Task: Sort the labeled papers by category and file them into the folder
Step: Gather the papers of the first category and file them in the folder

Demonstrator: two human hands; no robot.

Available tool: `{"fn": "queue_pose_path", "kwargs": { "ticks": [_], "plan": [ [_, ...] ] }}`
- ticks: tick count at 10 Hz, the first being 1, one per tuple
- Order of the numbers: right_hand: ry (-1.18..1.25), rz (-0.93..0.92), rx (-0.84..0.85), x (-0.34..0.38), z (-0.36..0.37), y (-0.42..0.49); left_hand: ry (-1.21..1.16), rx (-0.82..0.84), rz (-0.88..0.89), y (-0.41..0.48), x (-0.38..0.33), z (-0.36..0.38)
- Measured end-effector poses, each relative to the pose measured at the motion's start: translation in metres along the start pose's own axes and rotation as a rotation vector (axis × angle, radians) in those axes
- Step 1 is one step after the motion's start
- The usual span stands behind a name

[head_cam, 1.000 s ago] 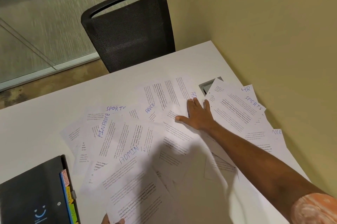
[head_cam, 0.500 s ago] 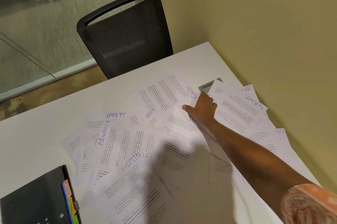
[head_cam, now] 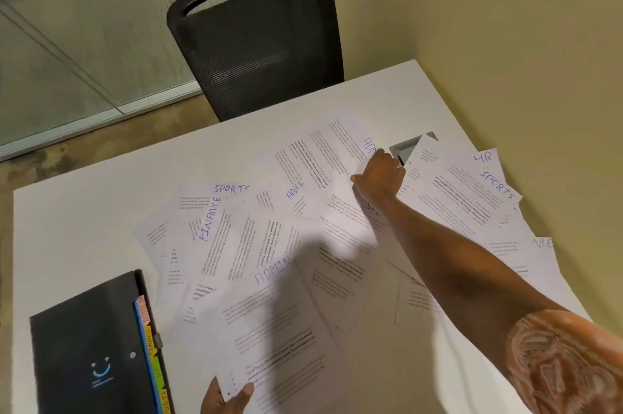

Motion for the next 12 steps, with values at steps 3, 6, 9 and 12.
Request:
{"fn": "queue_pose_path", "kwargs": {
  "ticks": [3,6,9,12],
  "plan": [
    [0.457,-0.001,-0.04,0.004,0.013,-0.003,-0.334,-0.169,0.101,-0.021,-0.007,0.046],
    [0.869,0.065,-0.107,-0.009,-0.046,-0.003,-0.157,-0.159,0.178,-0.025,-0.022,0.041],
    [1.035,-0.058,-0.185,-0.039,-0.162,-0.037,-0.224,-0.133,0.31,-0.071,-0.044,0.047],
    [1.142,-0.155,-0.095,-0.04,-0.223,-0.122,-0.271,-0.096,0.328,-0.101,-0.049,0.041]
  ]
}}
Point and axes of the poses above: each hand's wrist, its own y-axis towards the middle knuckle, its own z-axis out of the palm, x = y × z, the point moved 7 cm from there along y, towards the middle knuckle, and after that the axes turned 1 degree about y, right-handed, at the moved point
